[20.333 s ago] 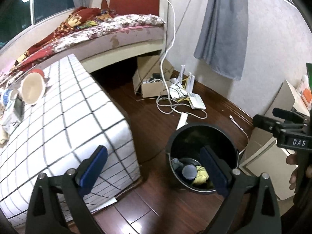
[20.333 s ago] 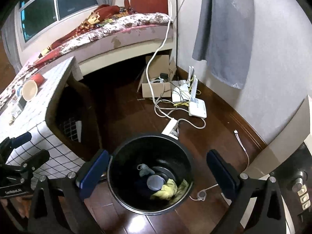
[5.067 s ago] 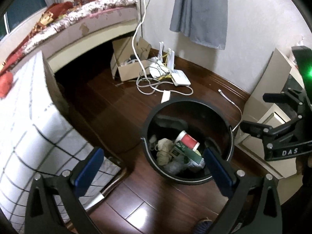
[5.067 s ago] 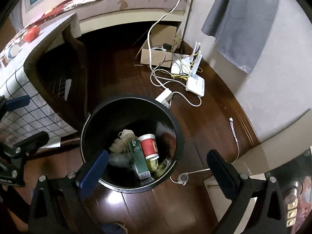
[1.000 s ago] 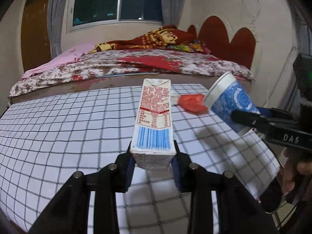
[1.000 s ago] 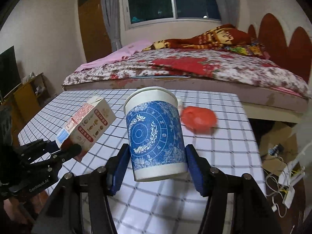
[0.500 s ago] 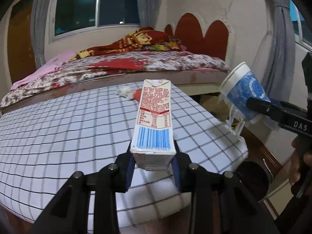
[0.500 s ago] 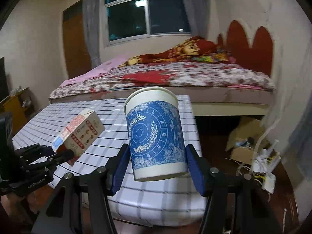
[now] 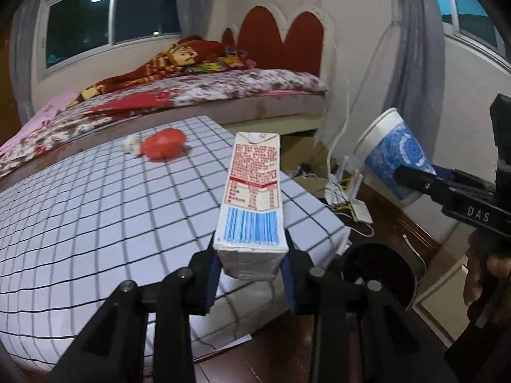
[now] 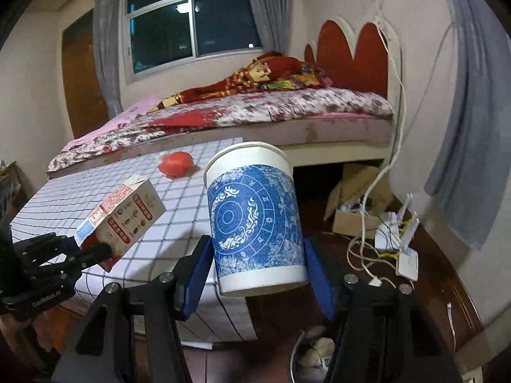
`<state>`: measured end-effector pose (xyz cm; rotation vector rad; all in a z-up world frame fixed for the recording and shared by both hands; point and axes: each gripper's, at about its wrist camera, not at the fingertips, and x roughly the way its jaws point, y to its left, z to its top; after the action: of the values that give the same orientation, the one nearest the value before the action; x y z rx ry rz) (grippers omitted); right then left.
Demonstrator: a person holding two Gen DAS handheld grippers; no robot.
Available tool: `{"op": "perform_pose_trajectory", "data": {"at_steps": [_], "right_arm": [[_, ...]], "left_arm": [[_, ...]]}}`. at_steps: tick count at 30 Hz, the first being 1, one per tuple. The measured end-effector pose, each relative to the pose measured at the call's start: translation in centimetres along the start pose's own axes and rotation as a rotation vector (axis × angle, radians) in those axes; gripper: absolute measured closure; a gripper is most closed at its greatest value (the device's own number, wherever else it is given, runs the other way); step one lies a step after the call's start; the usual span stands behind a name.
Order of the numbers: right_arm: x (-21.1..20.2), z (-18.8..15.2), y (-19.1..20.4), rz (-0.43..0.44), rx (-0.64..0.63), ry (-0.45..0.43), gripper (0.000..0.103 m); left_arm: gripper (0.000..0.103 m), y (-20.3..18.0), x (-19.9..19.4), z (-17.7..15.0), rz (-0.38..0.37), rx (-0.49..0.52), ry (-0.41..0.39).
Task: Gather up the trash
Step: 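Lift cup and juice box and carry them over the black bin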
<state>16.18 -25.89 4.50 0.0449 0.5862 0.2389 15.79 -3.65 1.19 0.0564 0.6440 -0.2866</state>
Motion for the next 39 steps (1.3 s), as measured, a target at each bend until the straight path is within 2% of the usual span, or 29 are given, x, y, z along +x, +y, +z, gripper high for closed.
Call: {"op": "perform_pose_trajectory", "data": {"at_steps": [20,28,39], "right_arm": [[-3.5,-5.0,-9.2,-0.154,0.093,0.068,0.043],[-4.2,-7.5,-12.4,-0.195,0.128,0.113,0.043],[-3.3,-11.7,-16.3,-0.213,0.159,0.231,0.043]], "left_arm": [[0.068,-10.8,2.8,-1.6,-0.184,0.125,0.066],[0.068,-13.9,4.4,-2.6,-0.245,0.166,0.129],[0.068,-17.8,7.8,-4.6,-0.321,0.226,0.232]]}}
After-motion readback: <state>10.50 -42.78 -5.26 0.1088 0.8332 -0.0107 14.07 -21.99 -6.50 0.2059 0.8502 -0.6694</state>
